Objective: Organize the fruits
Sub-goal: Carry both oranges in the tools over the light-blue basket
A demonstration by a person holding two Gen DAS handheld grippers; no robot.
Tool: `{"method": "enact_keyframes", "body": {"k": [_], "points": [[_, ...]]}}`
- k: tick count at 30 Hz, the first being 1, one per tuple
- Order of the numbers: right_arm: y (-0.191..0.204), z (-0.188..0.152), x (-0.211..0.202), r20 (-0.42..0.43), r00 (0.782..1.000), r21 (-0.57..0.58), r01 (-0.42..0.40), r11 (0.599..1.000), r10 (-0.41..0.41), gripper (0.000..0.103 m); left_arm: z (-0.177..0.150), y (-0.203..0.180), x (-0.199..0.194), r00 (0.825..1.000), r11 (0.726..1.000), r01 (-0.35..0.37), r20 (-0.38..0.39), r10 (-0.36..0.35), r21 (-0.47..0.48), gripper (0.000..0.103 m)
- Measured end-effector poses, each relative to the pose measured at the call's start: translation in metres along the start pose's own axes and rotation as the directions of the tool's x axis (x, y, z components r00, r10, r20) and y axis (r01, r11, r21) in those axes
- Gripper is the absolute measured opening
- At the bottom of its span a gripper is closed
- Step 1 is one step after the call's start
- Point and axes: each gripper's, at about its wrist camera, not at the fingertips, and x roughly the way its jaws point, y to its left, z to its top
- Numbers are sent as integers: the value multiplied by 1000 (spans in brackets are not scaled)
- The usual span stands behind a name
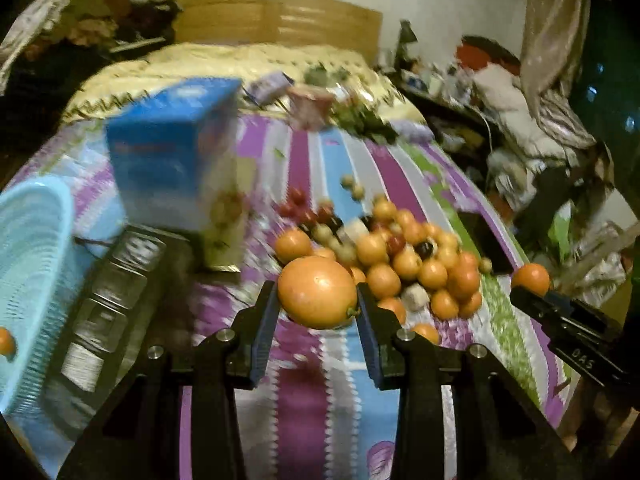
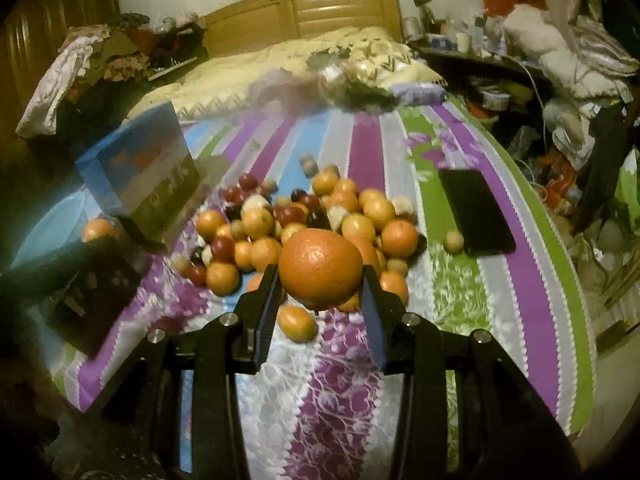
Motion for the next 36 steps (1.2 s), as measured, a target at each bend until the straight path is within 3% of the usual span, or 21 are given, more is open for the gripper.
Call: {"method": "enact_keyframes", "body": {"k": [18, 27, 36], "points": [[77, 62, -16, 69, 994, -114, -78, 990, 86, 40, 41, 63, -77, 986, 990, -98, 125, 111, -104, 39], [158, 85, -13, 45, 978, -219, -187, 958, 202, 40, 48, 119, -111, 966, 966, -176, 155, 206, -188, 39], [241, 90, 0, -22, 957, -335, -281, 899, 290, 40, 42, 192, -143, 940, 923, -247, 158, 302, -297, 39]]}}
